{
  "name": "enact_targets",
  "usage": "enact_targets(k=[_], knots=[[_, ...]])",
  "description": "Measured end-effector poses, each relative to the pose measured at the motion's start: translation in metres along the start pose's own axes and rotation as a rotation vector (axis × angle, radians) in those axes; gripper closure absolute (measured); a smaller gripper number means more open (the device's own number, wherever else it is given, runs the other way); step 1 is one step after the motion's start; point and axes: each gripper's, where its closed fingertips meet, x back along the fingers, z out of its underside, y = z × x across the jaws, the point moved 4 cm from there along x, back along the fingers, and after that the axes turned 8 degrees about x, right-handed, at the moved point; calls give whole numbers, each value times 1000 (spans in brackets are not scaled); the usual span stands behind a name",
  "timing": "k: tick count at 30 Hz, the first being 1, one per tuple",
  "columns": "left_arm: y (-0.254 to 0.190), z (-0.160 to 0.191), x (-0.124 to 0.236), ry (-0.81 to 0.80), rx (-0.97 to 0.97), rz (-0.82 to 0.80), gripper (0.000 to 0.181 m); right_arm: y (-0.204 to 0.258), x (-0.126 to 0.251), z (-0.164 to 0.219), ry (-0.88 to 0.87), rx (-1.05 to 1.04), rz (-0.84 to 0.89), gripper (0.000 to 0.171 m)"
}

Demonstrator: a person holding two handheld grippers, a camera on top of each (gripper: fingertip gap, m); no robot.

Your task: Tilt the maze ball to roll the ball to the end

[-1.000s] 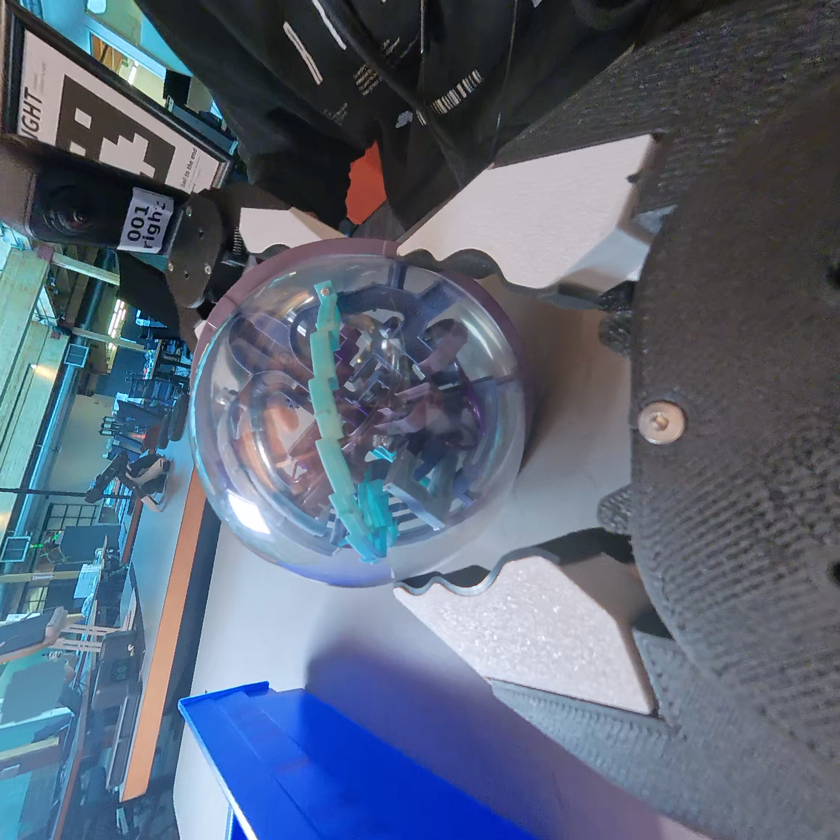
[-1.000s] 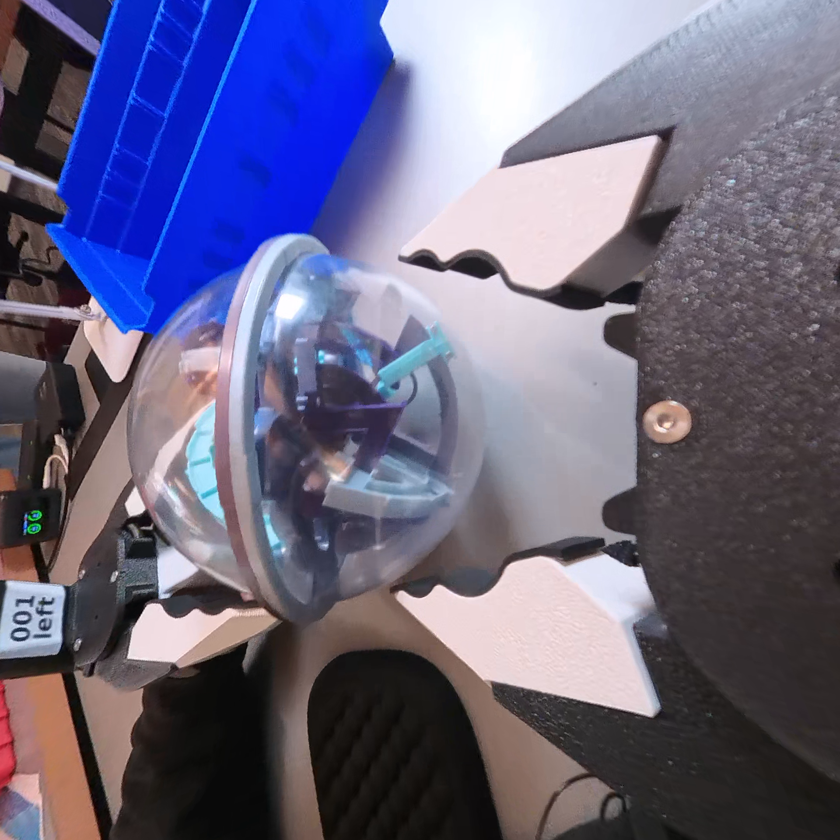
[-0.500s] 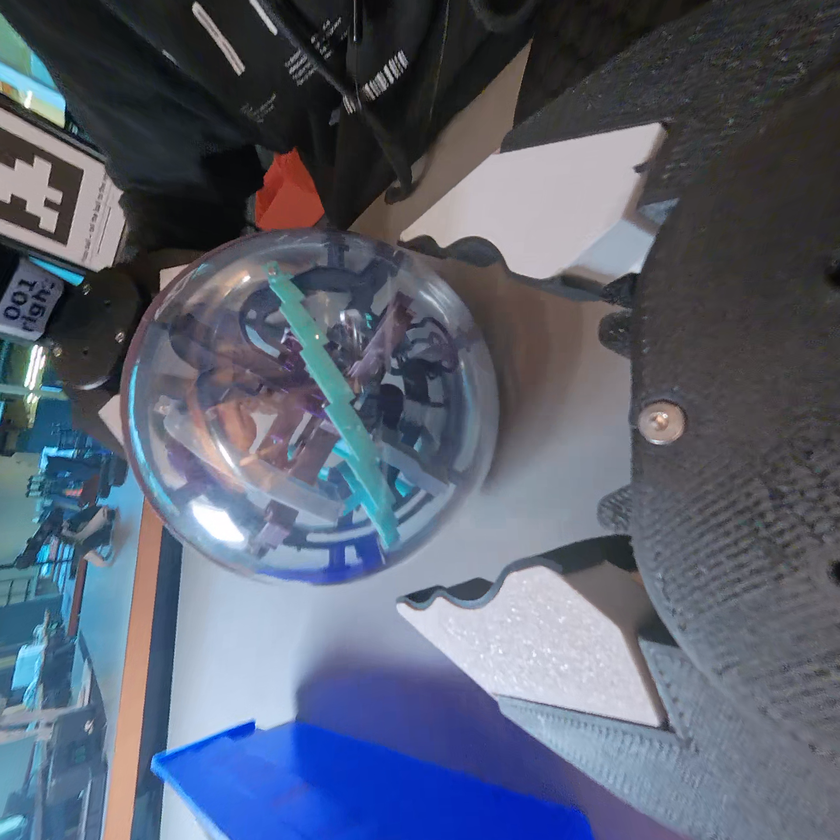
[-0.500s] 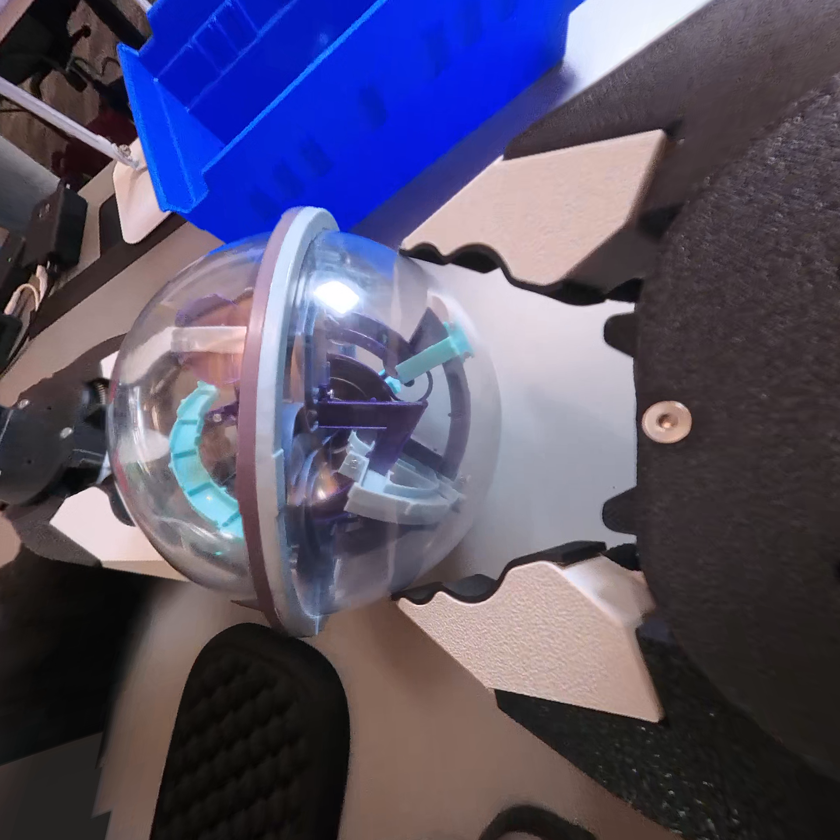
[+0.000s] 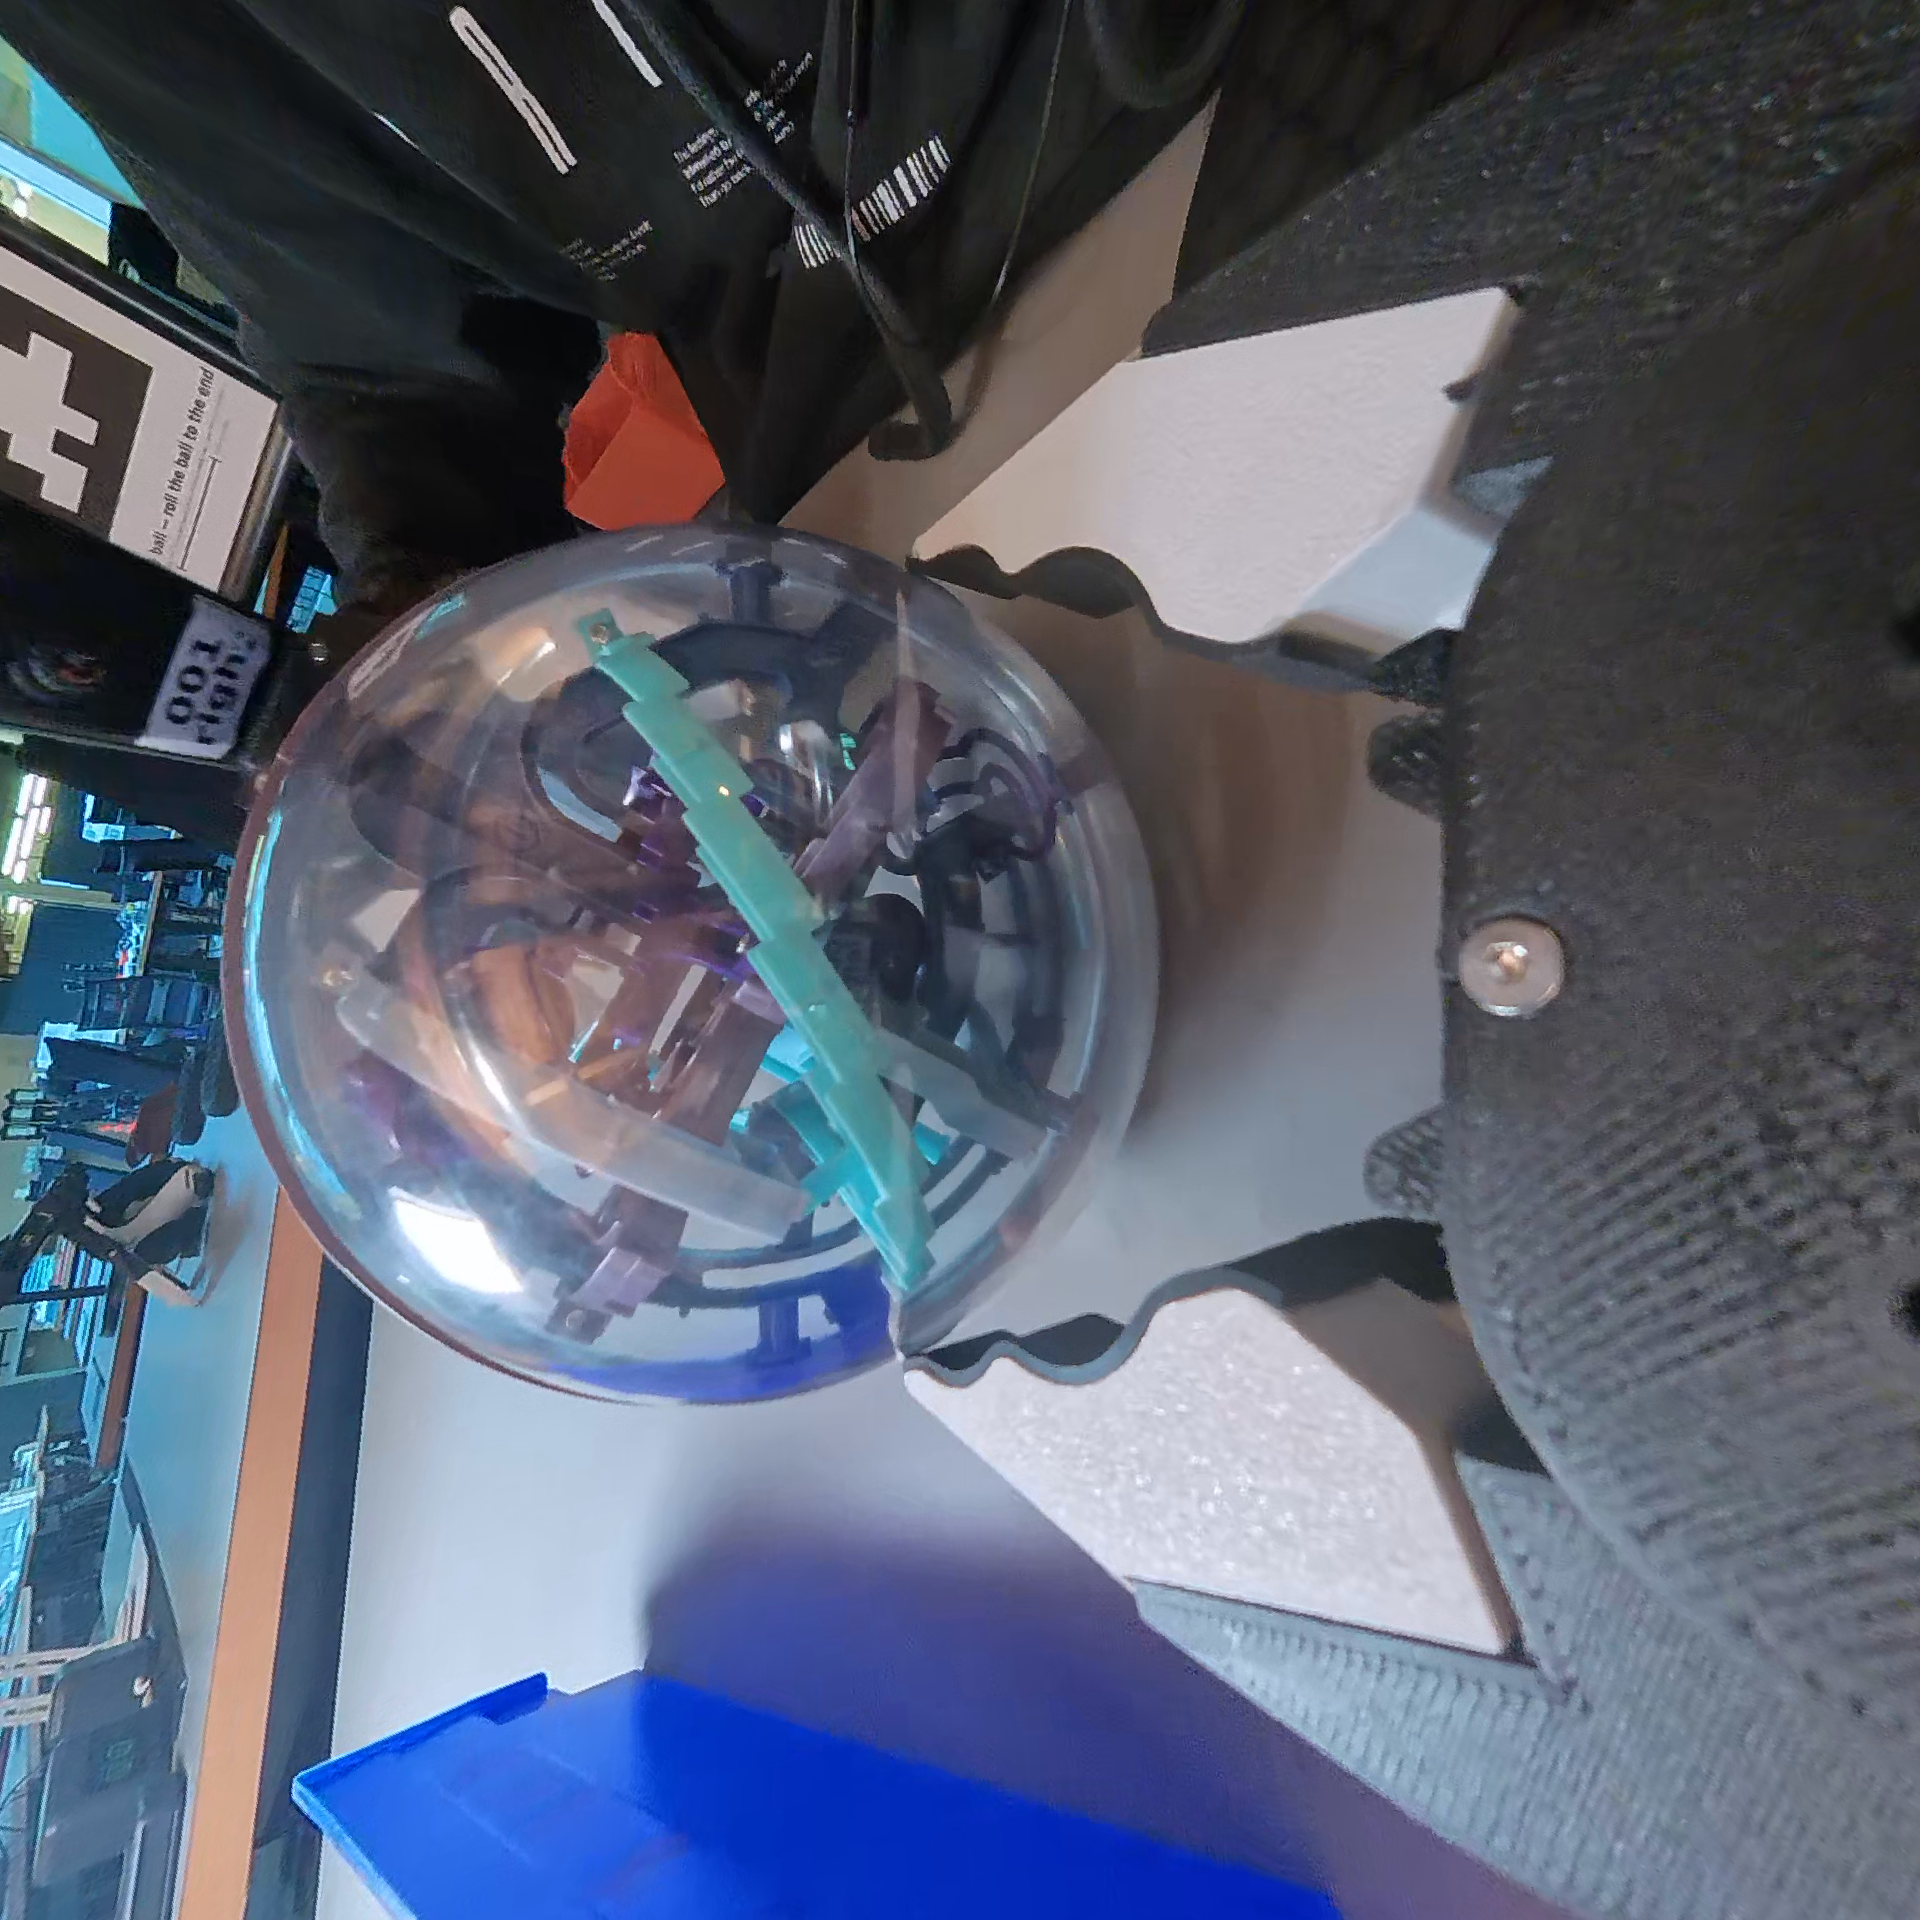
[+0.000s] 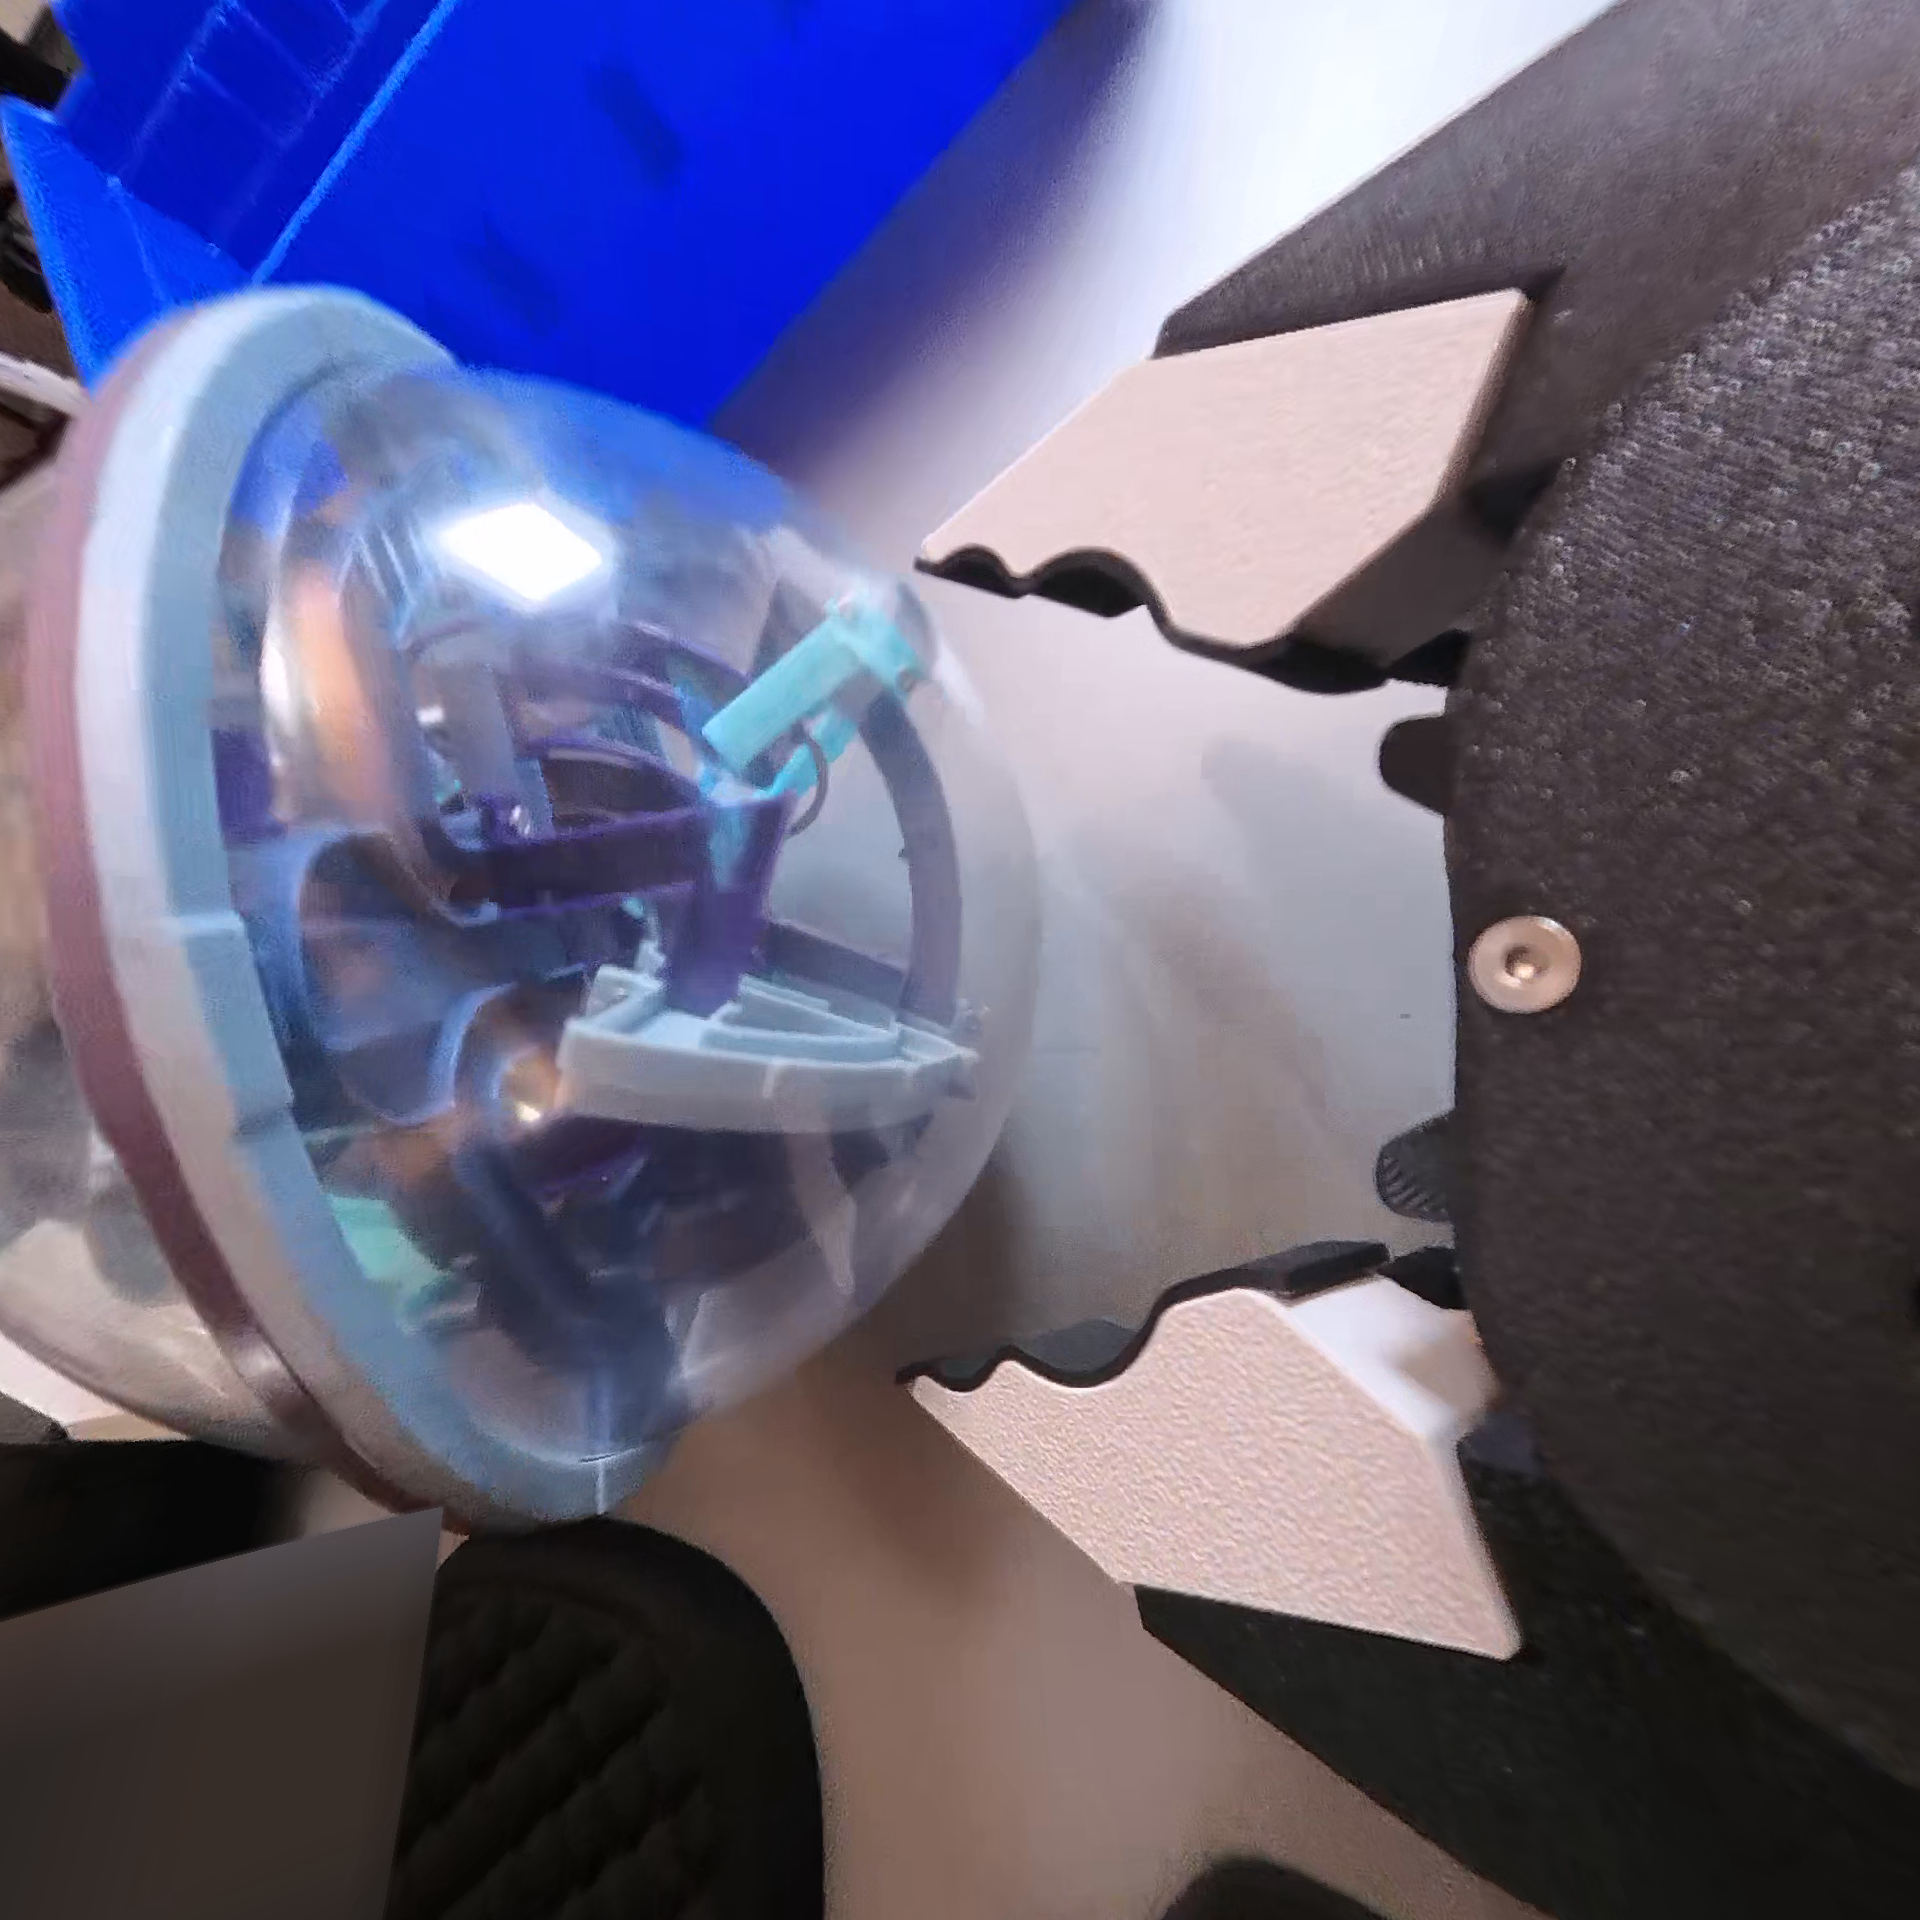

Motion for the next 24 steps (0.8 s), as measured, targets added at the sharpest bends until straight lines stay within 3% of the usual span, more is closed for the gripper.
enact_targets(k=[8,24], knots=[[0,-10,11,-46,-14,-8,42,-14,-6,-26,-129,85,46,34],[-38,-137,70,-212,-202,-23,43,-47,50,-159,-357,275,138,33]])
